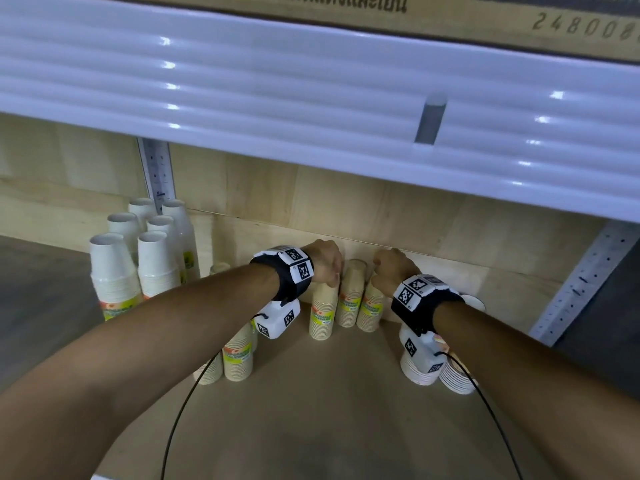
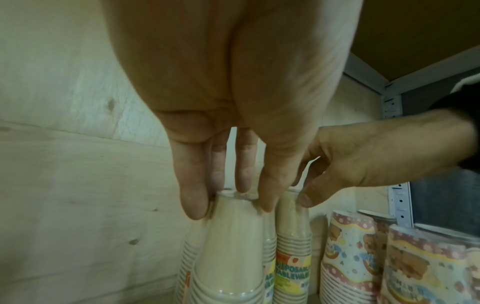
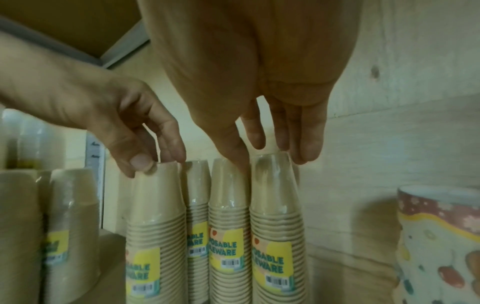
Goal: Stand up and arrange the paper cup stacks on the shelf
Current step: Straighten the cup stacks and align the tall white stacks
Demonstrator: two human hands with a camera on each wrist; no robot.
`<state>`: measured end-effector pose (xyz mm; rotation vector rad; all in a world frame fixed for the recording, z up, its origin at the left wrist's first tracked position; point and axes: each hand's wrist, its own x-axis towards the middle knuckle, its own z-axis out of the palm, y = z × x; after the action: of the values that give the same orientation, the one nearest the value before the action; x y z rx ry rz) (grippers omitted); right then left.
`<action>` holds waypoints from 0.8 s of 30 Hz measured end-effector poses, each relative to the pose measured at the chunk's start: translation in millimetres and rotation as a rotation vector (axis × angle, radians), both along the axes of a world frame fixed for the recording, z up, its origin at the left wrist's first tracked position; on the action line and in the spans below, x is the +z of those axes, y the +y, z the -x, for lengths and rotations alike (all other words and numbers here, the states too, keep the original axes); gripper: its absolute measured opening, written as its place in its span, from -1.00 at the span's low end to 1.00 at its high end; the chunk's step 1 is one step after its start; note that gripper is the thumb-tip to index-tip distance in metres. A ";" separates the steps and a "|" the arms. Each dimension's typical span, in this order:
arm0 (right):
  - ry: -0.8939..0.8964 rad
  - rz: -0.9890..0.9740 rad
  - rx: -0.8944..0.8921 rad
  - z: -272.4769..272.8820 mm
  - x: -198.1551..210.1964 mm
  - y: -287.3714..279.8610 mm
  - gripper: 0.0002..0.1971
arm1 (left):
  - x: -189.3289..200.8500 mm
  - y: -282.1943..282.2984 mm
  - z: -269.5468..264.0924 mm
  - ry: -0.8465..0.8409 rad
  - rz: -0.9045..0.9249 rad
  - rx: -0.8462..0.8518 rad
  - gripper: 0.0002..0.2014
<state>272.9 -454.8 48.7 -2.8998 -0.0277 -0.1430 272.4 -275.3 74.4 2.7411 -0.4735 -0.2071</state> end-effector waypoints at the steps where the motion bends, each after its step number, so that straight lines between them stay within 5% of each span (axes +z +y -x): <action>1: -0.013 0.029 0.004 2.0 0.7 2.0 -0.84 | 0.8 1.4 0.7 -0.008 0.004 0.004 -0.66; 17: -0.221 0.166 0.277 45.1 27.9 95.9 -0.64 | 42.5 79.1 46.2 -0.053 -0.138 0.149 -0.65; 24: -0.116 0.069 0.489 69.6 29.0 149.7 -0.64 | 37.6 120.4 74.9 -0.004 -0.370 0.140 -0.71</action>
<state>203.4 -305.1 77.7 -2.8473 -0.7653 -0.2228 197.5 -154.8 112.0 3.1205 -0.2625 -0.2771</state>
